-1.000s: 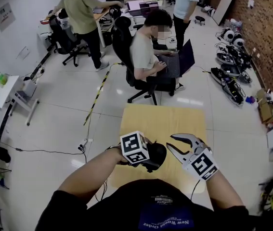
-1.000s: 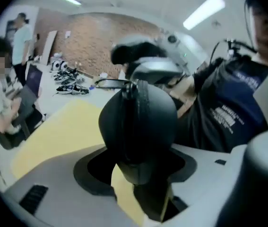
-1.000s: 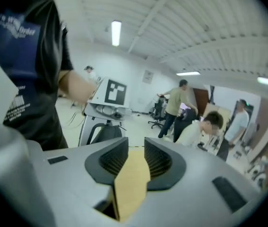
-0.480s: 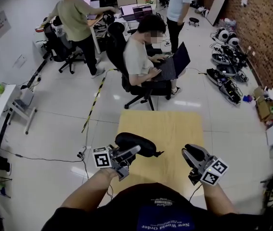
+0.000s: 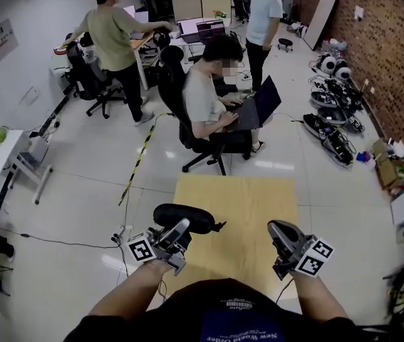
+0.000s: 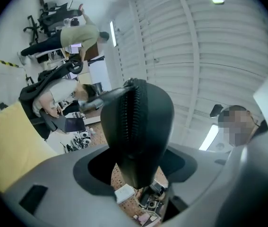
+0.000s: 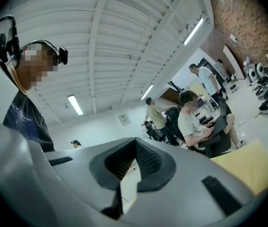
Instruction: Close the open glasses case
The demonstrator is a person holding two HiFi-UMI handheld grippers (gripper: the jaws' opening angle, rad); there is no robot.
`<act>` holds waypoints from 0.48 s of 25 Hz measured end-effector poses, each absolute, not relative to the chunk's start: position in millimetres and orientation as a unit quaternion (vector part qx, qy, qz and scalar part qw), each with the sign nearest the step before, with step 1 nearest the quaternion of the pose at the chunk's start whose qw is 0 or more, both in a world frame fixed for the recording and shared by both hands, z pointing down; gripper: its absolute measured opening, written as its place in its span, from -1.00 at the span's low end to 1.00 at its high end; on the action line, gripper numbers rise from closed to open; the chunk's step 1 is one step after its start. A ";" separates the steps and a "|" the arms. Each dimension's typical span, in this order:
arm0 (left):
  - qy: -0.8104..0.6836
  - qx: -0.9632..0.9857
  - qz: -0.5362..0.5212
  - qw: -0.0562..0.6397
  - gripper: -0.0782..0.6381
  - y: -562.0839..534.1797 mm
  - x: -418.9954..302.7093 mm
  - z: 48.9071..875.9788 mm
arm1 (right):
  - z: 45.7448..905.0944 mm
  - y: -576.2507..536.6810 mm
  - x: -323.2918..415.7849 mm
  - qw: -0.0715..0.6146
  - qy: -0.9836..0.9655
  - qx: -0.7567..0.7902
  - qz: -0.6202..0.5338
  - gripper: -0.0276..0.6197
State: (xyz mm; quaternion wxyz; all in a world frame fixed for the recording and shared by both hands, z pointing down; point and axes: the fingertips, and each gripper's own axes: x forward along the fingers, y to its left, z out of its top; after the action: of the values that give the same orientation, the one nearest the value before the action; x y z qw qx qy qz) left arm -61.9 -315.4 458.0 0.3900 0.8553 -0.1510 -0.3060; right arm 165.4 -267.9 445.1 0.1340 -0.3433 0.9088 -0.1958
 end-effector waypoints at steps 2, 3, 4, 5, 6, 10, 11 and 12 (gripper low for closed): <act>-0.150 0.857 -0.305 0.387 -0.02 -316.7 -62.6 457.4 | 446.3 -270.0 160.3 0.127 0.910 -0.343 -0.194 -0.96; -0.150 0.858 -0.305 0.386 -0.02 -316.8 -62.9 457.3 | 447.5 -270.4 157.9 0.120 0.912 -0.344 -0.191 -0.96; -0.150 0.858 -0.304 0.385 -0.02 -316.7 -62.9 457.5 | 448.8 -270.5 155.8 0.114 0.913 -0.345 -0.187 -0.96; -0.151 0.860 -0.302 0.383 -0.02 -316.6 -62.6 457.5 | 449.9 -270.6 154.3 0.107 0.914 -0.346 -0.185 -0.96; -0.152 0.861 -0.300 0.382 -0.02 -316.3 -62.1 457.3 | 450.6 -270.6 153.3 0.102 0.914 -0.347 -0.183 -0.96; -0.154 0.860 -0.299 0.384 -0.02 -314.9 -60.9 455.7 | 453.1 -270.9 153.1 0.092 0.914 -0.352 -0.182 -0.96; -0.154 0.860 -0.299 0.384 -0.02 -314.7 -60.6 454.5 | 453.0 -270.8 153.2 0.090 0.914 -0.352 -0.182 -0.96; -0.154 0.860 -0.299 0.384 -0.02 -314.4 -60.3 453.1 | 452.9 -270.3 153.1 0.089 0.914 -0.351 -0.182 -0.96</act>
State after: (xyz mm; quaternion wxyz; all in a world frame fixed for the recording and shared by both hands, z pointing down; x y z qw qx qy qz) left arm -60.3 -314.4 453.1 0.3843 0.8597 -0.1544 -0.2991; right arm 153.1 -270.3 452.9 0.0892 -0.3513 0.9140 -0.1823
